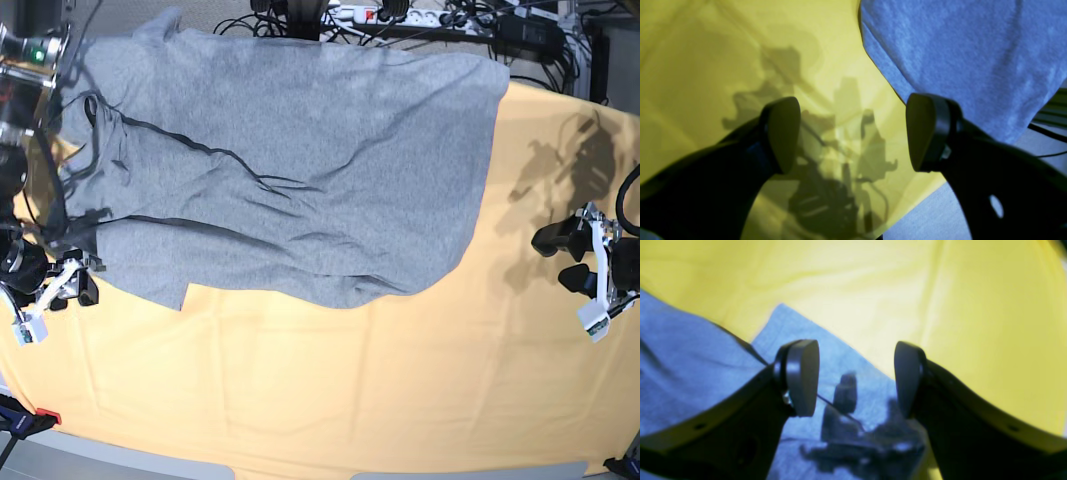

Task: Layout the t-shirt on the table in an organized manner, then fold the t-shirt properly
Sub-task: 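Hold the hem corner with the right gripper while the left gripper reaches in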

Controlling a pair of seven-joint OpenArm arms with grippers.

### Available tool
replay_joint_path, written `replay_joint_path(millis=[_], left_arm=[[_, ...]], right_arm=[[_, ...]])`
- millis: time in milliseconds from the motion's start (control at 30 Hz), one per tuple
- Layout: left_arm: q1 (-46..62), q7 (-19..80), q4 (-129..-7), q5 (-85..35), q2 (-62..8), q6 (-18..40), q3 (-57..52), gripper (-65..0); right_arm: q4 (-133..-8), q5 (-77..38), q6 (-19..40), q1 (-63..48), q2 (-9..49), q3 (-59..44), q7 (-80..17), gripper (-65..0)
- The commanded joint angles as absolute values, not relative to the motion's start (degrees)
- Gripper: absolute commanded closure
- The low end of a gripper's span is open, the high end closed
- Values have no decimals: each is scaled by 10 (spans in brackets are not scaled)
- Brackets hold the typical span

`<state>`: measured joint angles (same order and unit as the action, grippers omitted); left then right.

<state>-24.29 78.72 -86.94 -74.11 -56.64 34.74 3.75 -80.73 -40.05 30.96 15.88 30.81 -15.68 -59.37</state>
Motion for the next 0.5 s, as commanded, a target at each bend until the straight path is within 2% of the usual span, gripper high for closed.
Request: replay_joint_path(millis=[0, 200, 300, 467], left_arm=[[-256, 780, -875, -748, -581, 347, 29, -494], [-256, 780, -875, -748, -581, 347, 29, -494], [-256, 780, -875, -748, -581, 346, 29, -494], [-256, 780, -875, -748, -581, 347, 29, -494]], right_arm=[[-783, -421, 317, 192, 321, -161, -591, -373], [-576, -505, 356, 281, 321, -161, -642, -372], [-491, -527, 376, 303, 321, -161, -644, -337], [-432, -557, 400, 306, 314, -161, -673, -328]])
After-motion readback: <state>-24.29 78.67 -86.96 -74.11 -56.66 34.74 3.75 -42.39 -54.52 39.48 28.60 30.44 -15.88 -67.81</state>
